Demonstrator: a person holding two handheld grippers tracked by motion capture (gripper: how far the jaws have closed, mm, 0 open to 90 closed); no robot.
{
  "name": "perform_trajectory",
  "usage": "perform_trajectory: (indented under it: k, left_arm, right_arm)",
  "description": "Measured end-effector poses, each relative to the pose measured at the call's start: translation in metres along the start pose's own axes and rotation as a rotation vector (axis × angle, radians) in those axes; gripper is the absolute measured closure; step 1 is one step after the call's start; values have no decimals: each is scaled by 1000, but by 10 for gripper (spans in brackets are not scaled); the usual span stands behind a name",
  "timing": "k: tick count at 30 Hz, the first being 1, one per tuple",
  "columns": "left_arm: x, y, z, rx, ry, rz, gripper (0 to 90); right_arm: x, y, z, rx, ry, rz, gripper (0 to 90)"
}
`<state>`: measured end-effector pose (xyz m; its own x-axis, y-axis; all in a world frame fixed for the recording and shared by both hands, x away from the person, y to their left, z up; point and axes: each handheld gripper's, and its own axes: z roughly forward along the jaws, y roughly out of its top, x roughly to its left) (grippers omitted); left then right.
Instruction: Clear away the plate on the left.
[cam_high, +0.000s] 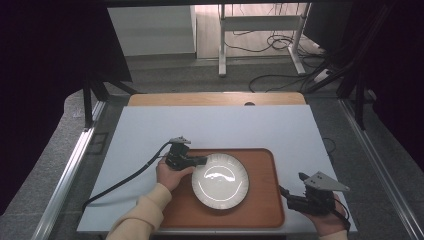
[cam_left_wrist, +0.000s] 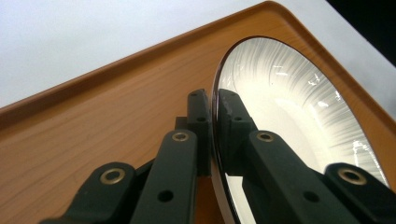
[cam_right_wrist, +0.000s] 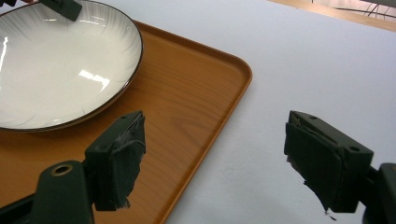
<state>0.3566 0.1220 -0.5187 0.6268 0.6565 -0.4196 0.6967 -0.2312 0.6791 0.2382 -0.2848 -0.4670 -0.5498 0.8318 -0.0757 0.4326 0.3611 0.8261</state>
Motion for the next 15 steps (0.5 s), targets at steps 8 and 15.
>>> perform_trajectory:
  k: [8,15]
  left_arm:
    - [1,-4,6,39,53,21,823]
    - [0,-4,6,37,57,29,772]
  right_arm:
    - [0,0,0,2,-2,-1,212]
    - [0,0,0,0,-2,-1,212]
